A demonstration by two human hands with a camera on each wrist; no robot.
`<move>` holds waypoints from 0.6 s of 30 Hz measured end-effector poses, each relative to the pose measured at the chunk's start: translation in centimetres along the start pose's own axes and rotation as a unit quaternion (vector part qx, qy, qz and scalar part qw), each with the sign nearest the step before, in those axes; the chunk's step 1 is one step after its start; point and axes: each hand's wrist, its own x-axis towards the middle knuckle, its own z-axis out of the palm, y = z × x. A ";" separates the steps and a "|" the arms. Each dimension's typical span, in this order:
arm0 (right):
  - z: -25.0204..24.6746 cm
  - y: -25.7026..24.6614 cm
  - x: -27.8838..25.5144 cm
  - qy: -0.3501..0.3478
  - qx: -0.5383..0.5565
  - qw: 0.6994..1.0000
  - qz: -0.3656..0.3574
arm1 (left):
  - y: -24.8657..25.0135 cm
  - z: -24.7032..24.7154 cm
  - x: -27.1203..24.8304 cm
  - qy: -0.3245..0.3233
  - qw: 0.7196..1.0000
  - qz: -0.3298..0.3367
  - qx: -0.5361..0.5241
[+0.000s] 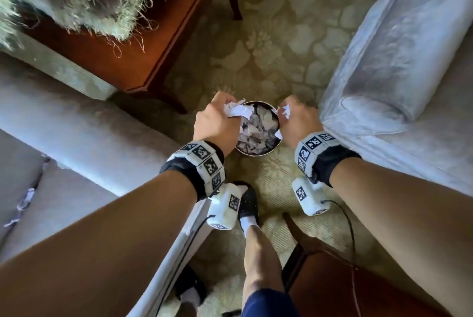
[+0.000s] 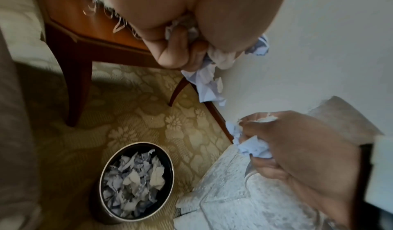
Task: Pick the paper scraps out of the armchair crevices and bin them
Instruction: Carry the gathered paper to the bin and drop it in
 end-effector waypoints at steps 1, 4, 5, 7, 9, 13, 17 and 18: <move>1.2 1.2 0.9 -0.010 0.008 1.000 0.011 | -0.3 1.3 0.8 -0.006 1.000 -0.004 0.004; 4.5 4.0 3.1 -0.025 0.014 0.999 0.028 | -1.5 5.3 3.1 -0.028 0.999 -0.018 0.009; 5.7 4.9 3.8 -0.026 0.015 0.999 0.029 | -1.9 6.6 3.8 -0.035 0.999 -0.023 0.009; 7.9 6.4 5.2 -0.032 0.018 0.999 0.033 | -2.8 8.7 5.2 -0.041 0.999 -0.029 0.012; 10.2 7.6 6.6 -0.038 0.023 0.998 0.044 | -3.6 10.4 6.5 -0.044 0.998 -0.035 0.015; 14.2 8.9 9.2 -0.063 0.050 0.994 0.073 | -5.2 12.6 8.6 -0.042 0.997 -0.058 0.011; 17.7 9.3 10.9 -0.104 0.062 0.987 0.105 | -6.9 13.9 9.2 -0.040 0.996 -0.076 0.002; 18.2 9.3 11.2 -0.116 0.063 0.985 0.113 | -7.3 14.1 9.2 -0.040 0.996 -0.083 0.002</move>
